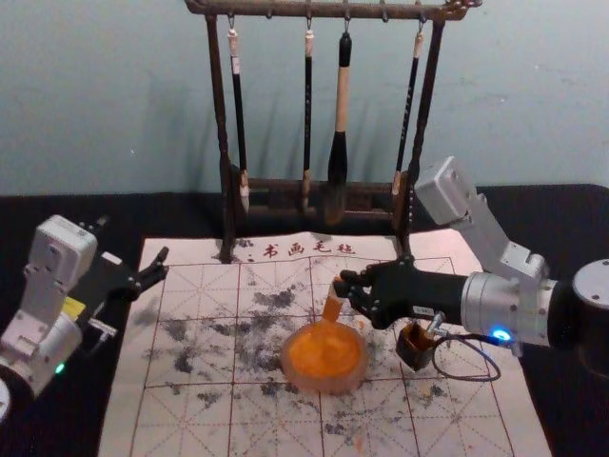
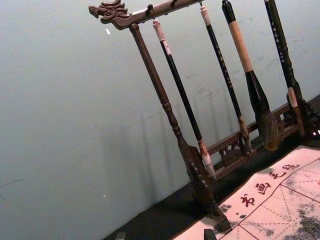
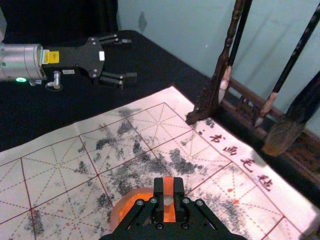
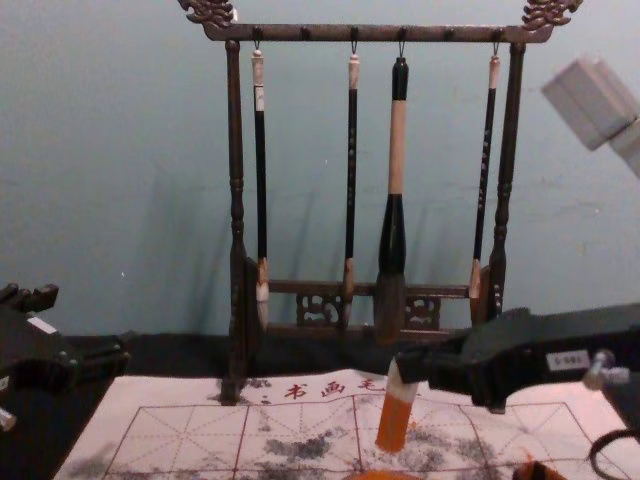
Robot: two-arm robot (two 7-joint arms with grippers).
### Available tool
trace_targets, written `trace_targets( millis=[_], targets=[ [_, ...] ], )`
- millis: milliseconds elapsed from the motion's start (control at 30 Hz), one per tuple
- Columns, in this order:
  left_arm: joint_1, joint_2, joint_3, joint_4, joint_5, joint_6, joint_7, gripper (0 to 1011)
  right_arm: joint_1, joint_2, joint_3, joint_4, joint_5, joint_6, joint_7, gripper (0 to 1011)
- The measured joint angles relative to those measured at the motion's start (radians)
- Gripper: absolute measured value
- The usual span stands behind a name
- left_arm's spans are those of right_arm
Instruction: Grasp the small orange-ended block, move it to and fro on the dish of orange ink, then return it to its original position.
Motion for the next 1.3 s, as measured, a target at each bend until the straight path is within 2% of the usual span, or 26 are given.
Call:
trace_targets(
  millis=[267,567,867,1300],
  targets=[
    [0.0,0.0,0.0,0.0,0.0,0.0,0.0,1010,0.022,-0.01,-0.031,0.036,0.003,0.014,0.008,30],
    [0.0,0.0,0.0,0.0,0.0,0.0,0.0,1010,0.044,-0.033,-0.057,0.082,-0.014,0.015,-0.001,30],
    [0.0,0.0,0.0,0.0,0.0,0.0,0.0,1010,0.054,-0.048,-0.068,0.11,-0.03,0.013,-0.005,30],
    [0.0,0.0,0.0,0.0,0.0,0.0,0.0,1010,0.053,-0.049,-0.071,0.11,-0.048,0.004,-0.002,30]
  ],
)
